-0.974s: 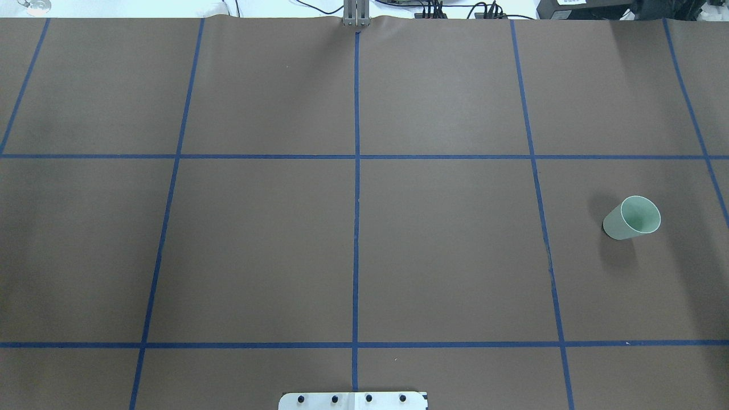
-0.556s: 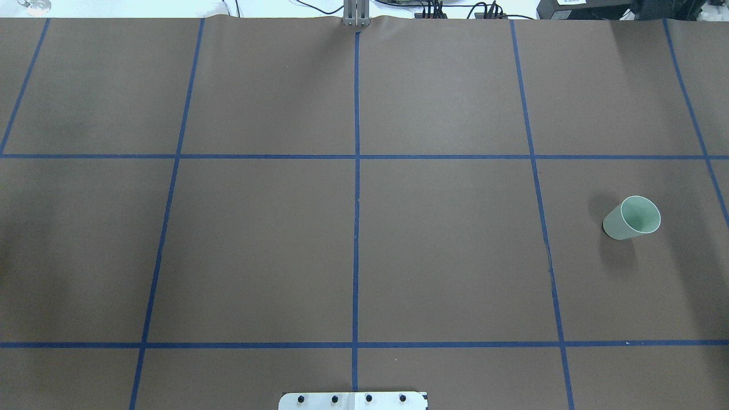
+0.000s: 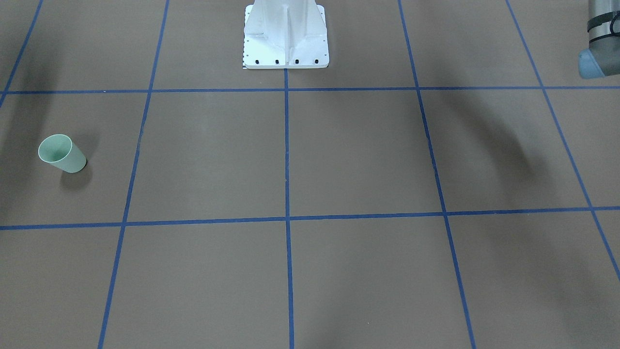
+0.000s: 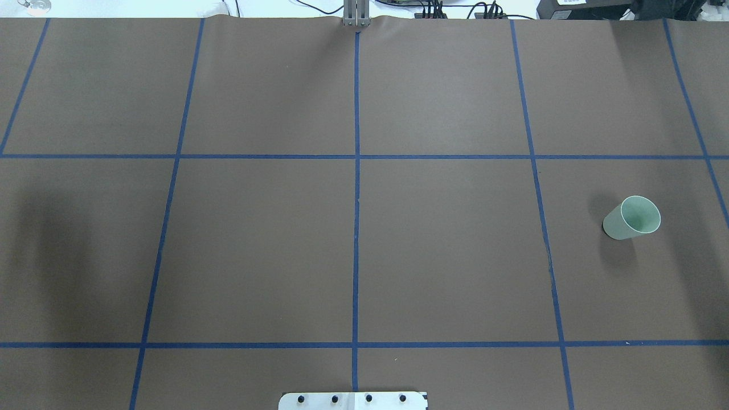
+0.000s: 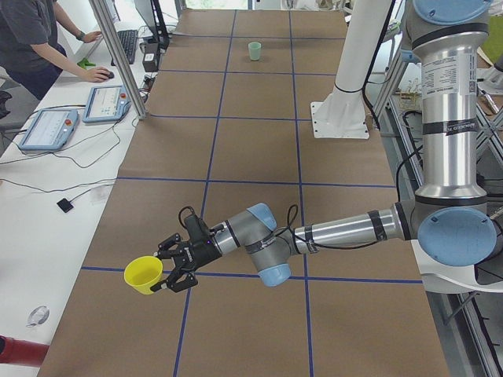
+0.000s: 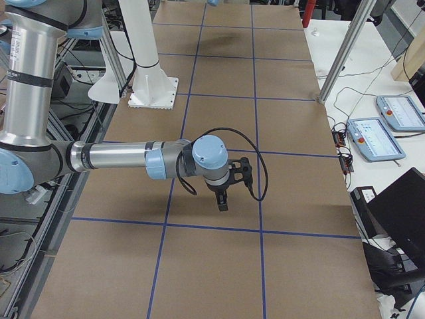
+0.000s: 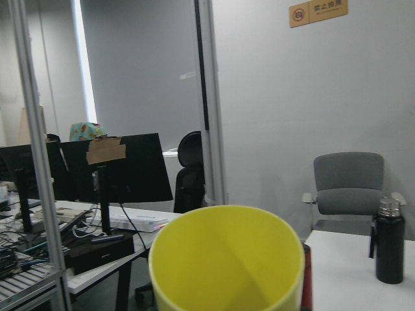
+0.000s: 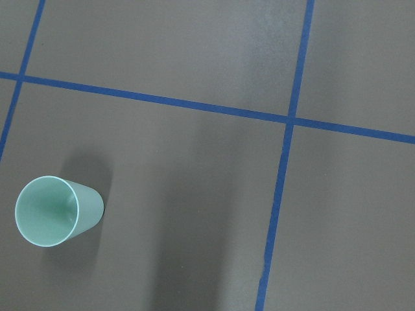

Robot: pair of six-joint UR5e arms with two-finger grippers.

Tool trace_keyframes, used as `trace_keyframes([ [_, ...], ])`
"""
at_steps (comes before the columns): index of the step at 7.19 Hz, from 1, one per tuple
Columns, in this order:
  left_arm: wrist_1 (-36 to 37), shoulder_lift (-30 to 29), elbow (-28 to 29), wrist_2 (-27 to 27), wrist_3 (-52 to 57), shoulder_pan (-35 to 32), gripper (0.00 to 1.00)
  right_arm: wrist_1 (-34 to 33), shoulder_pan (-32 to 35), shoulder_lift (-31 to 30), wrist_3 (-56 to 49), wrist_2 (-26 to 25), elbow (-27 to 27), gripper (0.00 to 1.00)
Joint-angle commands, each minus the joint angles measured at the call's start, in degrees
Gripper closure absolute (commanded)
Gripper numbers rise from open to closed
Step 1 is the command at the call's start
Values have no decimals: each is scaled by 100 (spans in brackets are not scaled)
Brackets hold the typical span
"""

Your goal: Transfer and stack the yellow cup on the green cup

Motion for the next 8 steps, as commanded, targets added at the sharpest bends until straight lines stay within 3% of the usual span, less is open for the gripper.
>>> trace_keyframes([
  [1, -702, -35, -219, -922, 342, 10, 100, 4, 0, -2, 0, 96, 30, 0],
  [4, -1723, -280, -263, -1871, 1126, 89, 100, 21, 0, 15, -17, 158, 144, 0],
  [6, -1743, -508, -334, -2469, 1309, 177, 100, 21, 0, 137, -9, 211, 390, 1],
  [8, -1743, -606, -535, -2839, 1820, 658, 100, 152, -9, 331, 0, 875, 391, 1],
])
